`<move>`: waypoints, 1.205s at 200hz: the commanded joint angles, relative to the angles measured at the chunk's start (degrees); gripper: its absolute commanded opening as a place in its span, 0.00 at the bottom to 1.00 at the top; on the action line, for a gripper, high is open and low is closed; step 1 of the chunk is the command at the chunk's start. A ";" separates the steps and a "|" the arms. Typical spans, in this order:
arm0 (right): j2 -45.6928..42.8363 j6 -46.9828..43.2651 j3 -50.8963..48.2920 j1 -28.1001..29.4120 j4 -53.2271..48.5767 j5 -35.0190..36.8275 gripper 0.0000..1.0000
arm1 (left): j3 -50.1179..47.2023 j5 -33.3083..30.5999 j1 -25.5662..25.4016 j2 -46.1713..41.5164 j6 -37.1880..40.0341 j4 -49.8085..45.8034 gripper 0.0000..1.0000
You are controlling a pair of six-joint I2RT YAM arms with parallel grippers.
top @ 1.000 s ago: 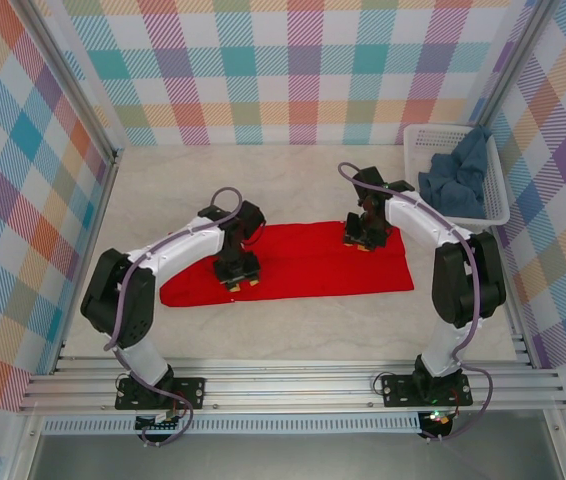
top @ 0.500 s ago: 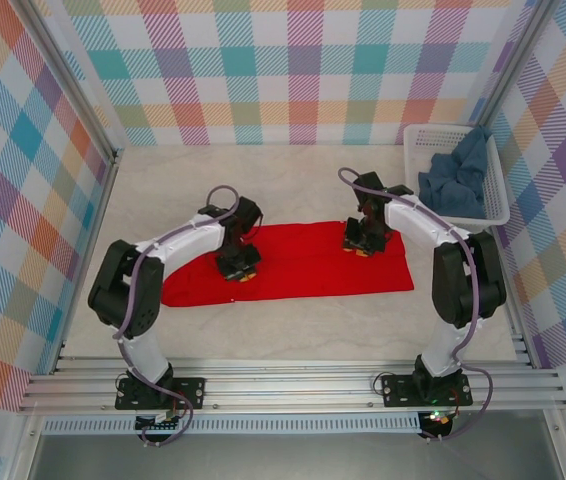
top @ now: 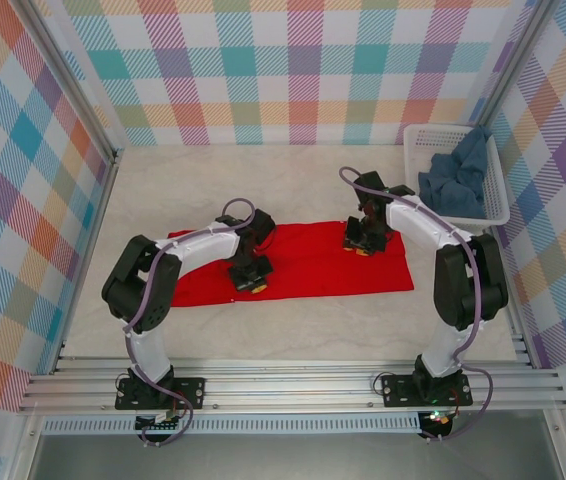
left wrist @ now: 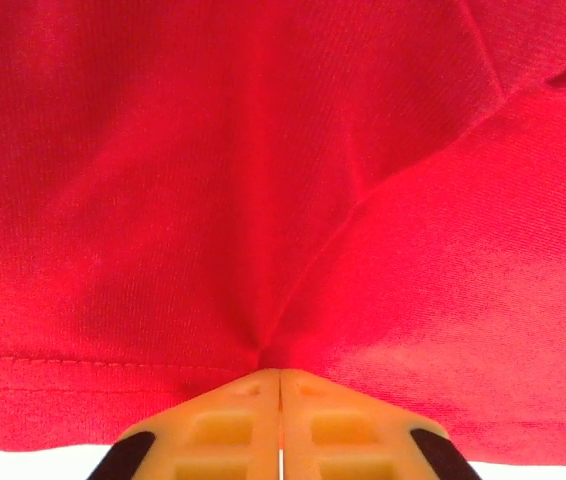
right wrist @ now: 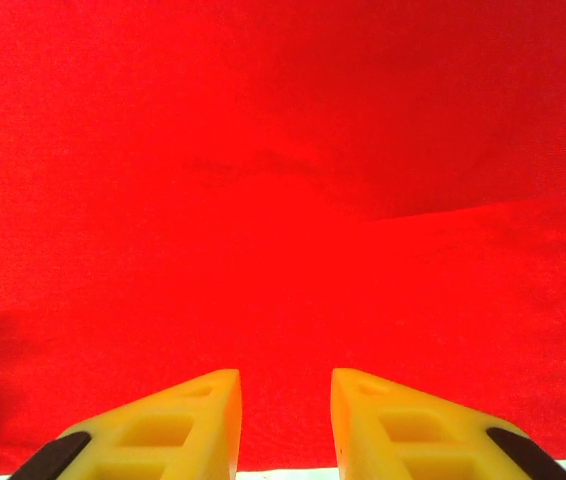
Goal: Fold and stack the t-shirts
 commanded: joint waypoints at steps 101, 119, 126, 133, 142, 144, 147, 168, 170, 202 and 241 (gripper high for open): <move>12.95 -12.30 11.53 -6.58 -6.89 9.93 0.29 | -6.48 -5.08 8.68 -11.44 -16.57 -0.84 0.25; 16.76 -13.29 13.79 -6.54 -9.37 12.41 0.29 | -6.02 -5.35 9.70 -7.70 -17.04 -0.57 0.24; 17.99 -13.67 14.44 -6.56 -10.19 12.56 0.29 | -5.68 -5.82 10.21 -6.27 -16.79 -1.07 0.24; 19.14 -13.84 14.98 -6.55 -11.17 12.67 0.29 | -5.35 -6.79 10.80 -5.26 -16.50 -1.53 0.24; 20.12 -14.22 15.31 -6.39 -12.14 12.13 0.29 | -5.08 -7.76 11.68 -4.09 -15.81 -1.41 0.24; 20.24 -14.29 15.31 -6.37 -12.44 11.98 0.29 | -5.00 -7.86 11.93 -3.84 -15.65 -1.43 0.24; 20.50 -14.39 15.40 -6.29 -12.80 11.74 0.29 | -4.84 -7.92 12.29 -3.38 -15.36 -1.43 0.24; 20.68 -14.11 14.43 -5.42 -15.38 9.48 0.29 | -1.89 -8.16 14.68 0.77 -12.14 -1.73 0.24; 20.49 -14.00 14.14 -5.36 -15.47 9.17 0.29 | -1.32 -8.23 14.92 1.26 -11.88 -1.83 0.24; 16.29 -10.58 9.28 -4.16 -16.81 6.14 0.31 | 12.09 -10.41 17.76 10.56 -3.84 -5.53 0.24; 10.54 -1.00 -0.09 -3.27 -14.33 0.50 0.32 | 35.50 -6.21 18.31 26.23 5.51 -7.46 0.24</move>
